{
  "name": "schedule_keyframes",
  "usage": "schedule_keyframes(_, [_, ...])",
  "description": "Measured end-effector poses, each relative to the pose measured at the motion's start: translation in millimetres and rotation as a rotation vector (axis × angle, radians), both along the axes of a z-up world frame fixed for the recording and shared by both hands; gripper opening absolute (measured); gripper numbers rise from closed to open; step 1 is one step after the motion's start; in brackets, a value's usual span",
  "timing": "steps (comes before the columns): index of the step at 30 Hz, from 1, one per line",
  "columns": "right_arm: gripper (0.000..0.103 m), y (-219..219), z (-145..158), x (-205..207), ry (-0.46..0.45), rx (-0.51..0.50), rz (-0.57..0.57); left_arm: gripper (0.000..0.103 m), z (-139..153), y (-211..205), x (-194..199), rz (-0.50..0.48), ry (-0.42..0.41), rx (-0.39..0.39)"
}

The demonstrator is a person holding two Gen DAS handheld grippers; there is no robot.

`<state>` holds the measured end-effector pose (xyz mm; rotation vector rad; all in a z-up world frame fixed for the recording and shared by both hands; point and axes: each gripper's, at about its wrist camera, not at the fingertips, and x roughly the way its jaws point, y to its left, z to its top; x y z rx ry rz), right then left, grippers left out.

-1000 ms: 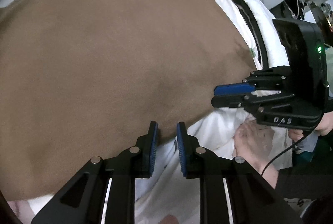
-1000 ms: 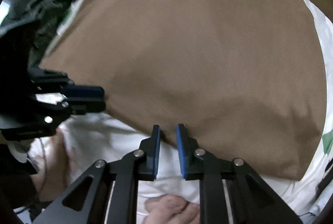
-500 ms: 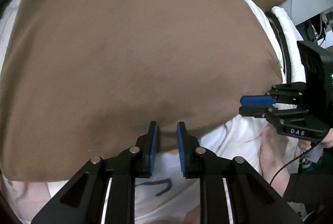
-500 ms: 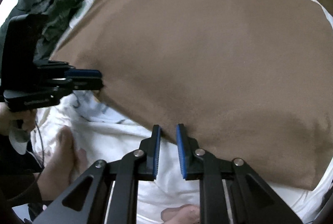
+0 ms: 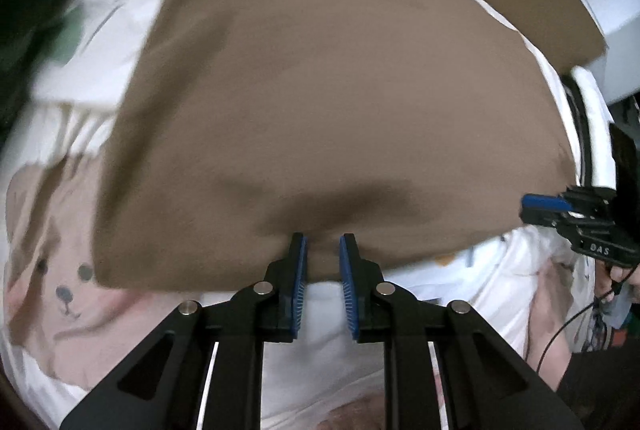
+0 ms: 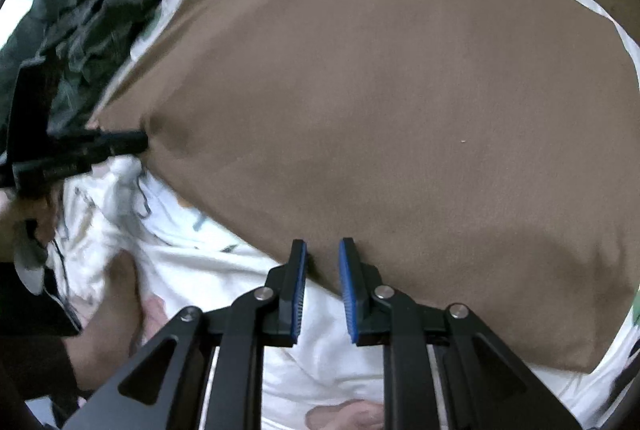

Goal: Fold clothes
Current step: 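Lift the pinched shirt edge with the left gripper and fold it over the shirt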

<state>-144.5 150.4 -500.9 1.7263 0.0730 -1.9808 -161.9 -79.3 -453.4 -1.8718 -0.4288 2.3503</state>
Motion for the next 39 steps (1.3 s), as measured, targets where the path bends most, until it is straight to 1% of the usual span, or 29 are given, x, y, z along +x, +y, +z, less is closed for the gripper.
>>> schedule_keyframes(7, [0.016, 8, 0, -4, -0.014, -0.017, -0.016, 0.018, -1, -7, 10, 0.064, 0.010, -0.022])
schedule_keyframes(12, [0.016, 17, 3, -8, -0.005, -0.027, -0.035, 0.018, -2, -11, 18, 0.100, 0.014, -0.040])
schedule_keyframes(16, [0.016, 24, -1, -5, -0.011, -0.013, -0.056, 0.018, -3, -14, 24, 0.130, 0.018, -0.055])
schedule_keyframes(19, [0.016, 37, 0, -3, -0.018, -0.007, -0.079, 0.018, -3, -13, 24, 0.148, 0.022, -0.063])
schedule_keyframes(25, [0.016, 70, 1, 3, -0.040, 0.011, -0.159, 0.018, -4, -8, 19, 0.177, 0.034, -0.070])
schedule_keyframes(27, [0.016, 81, 2, 5, -0.045, 0.014, -0.182, 0.018, -3, -20, 31, 0.199, 0.035, -0.066])
schedule_keyframes(33, [0.015, 103, 4, 6, -0.051, 0.028, -0.235, 0.018, -3, -24, 43, 0.230, 0.037, -0.065])
schedule_keyframes(35, [0.015, 111, 6, 6, -0.047, 0.037, -0.256, 0.018, 5, -34, 53, 0.240, 0.035, -0.069])
schedule_keyframes(39, [0.015, 132, 9, 6, -0.043, 0.052, -0.312, 0.019, 7, -39, 61, 0.295, 0.029, -0.068])
